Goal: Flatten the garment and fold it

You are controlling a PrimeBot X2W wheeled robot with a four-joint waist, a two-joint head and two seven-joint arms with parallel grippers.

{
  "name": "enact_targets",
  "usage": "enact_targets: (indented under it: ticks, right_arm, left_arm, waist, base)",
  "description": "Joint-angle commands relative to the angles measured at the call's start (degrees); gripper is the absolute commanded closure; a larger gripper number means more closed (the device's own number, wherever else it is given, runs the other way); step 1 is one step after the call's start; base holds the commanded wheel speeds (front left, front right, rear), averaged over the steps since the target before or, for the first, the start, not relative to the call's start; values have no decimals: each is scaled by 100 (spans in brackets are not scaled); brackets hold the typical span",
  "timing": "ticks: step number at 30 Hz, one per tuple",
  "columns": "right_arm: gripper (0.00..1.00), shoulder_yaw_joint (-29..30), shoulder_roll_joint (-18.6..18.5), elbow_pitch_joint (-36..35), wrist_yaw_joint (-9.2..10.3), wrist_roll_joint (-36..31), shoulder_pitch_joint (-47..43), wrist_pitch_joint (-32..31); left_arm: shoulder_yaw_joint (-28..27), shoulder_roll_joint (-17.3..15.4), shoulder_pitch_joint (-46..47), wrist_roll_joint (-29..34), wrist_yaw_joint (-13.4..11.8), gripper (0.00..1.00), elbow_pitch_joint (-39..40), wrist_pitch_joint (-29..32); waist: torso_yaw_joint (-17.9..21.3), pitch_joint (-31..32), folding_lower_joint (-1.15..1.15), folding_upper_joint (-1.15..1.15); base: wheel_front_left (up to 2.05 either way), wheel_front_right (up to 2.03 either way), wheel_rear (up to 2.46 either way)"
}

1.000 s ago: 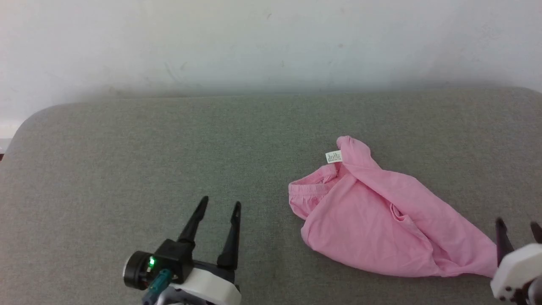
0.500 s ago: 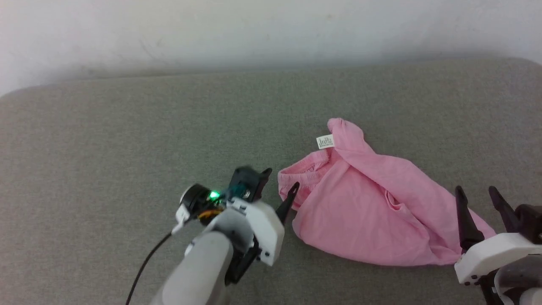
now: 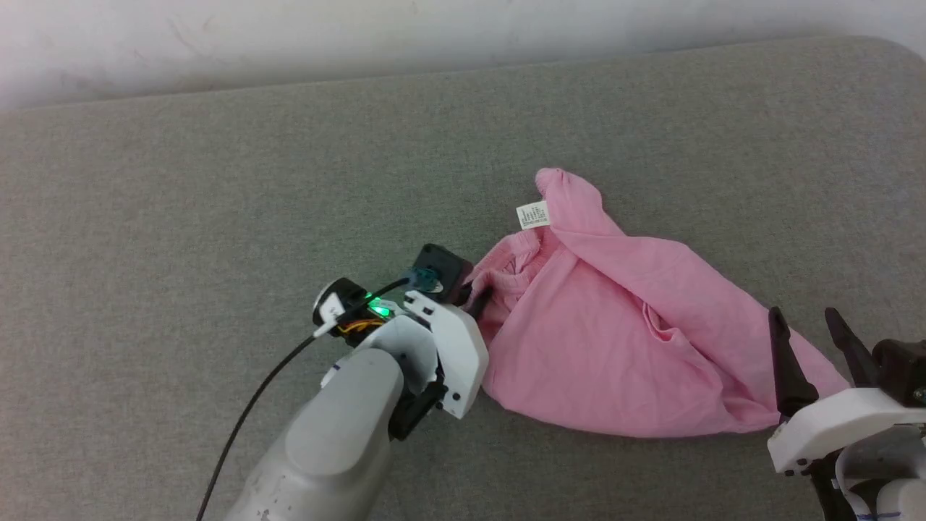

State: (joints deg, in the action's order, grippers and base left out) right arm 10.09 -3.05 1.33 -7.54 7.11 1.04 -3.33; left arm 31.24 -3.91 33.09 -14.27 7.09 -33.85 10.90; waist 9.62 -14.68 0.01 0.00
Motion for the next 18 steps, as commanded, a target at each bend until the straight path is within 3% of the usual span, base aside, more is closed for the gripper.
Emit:
enact_targets:
  ticks: [1,9,18]
  right_arm:
    - [0,-15,17,22,5,12,63,39]
    - [0,0,17,-2,5,-112,-139,-79]
    - [0,-88,17,-86,5,-124,-301,-220]
  left_arm:
    - [-59,-71,21,-63,29,100,-3,-230]
    - [-987,-414,-569,-440,-654,100,751,-1799]
    - [-1858,-761,-2046,-904,-1463,100,1789,-2001]
  waist:
    - [-110,75,-1,0]
    - [-753,553,-1,0]
    - [-1352,853,-1,0]
  base:
    - [0,0,0]
    - [0,0,0]
    - [0,0,0]
